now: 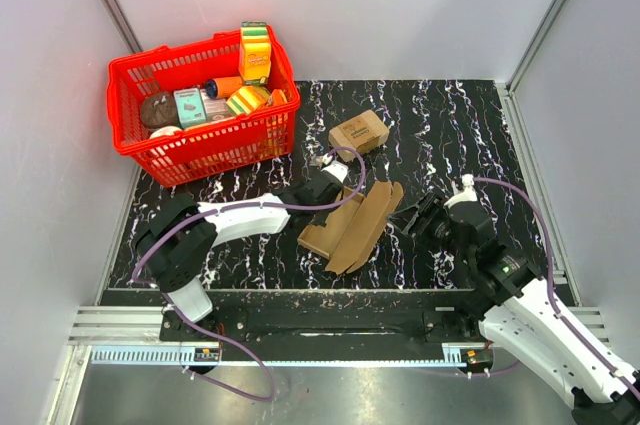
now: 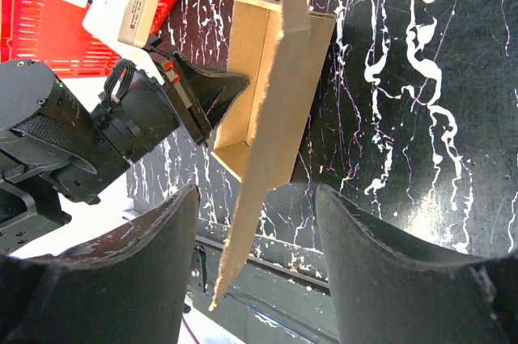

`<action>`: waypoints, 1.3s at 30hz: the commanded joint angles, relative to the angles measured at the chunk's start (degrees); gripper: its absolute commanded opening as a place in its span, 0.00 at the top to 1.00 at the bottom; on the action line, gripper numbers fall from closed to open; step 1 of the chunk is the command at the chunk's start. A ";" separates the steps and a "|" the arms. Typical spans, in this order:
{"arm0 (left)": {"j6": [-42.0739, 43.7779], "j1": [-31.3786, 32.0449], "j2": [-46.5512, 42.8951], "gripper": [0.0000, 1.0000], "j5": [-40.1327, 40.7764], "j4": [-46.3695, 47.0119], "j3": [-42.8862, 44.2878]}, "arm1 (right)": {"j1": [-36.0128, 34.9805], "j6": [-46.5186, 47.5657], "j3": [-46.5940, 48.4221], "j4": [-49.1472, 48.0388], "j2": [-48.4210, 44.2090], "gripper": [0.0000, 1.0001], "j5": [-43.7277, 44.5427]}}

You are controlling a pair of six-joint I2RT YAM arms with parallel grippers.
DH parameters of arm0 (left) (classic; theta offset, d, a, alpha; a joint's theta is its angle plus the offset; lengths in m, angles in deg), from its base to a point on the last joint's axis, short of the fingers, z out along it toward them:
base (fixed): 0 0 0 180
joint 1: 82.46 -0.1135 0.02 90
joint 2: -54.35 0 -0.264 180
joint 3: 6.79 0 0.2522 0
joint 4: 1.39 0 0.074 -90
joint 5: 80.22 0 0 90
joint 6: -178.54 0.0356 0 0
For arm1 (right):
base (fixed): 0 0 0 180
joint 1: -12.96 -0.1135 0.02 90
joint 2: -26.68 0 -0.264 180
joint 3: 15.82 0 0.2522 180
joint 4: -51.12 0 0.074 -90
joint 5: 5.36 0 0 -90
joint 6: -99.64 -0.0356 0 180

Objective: Fold the paper box

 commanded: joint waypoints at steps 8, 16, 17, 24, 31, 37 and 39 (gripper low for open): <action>-0.92 -0.10 0.06 1.00 -0.09 2.47 0.11 | -0.28 -0.92 -0.19 -5.04 4.06 0.35 -1.23; -0.66 -0.10 -0.03 1.00 1.23 1.42 0.81 | -0.20 0.66 1.21 -7.86 10.21 0.38 -4.48; -0.66 -0.10 -0.12 1.00 1.41 0.98 1.16 | -0.28 0.92 1.30 -7.87 10.92 0.39 -4.83; -0.31 -0.01 -0.47 1.00 2.11 0.18 2.31 | -0.20 2.07 1.04 -7.69 13.91 0.53 -5.28; -0.22 -0.01 -0.38 0.91 1.58 0.09 2.83 | -0.28 3.12 1.39 -7.95 14.09 0.76 -4.75; -0.14 0.08 -0.56 0.72 0.09 0.09 4.15 | -0.28 4.18 2.53 -7.96 14.79 0.91 -4.93; -0.13 0.08 -1.08 0.66 -0.35 0.01 4.77 | -0.28 4.26 2.62 -7.95 14.97 0.96 -4.84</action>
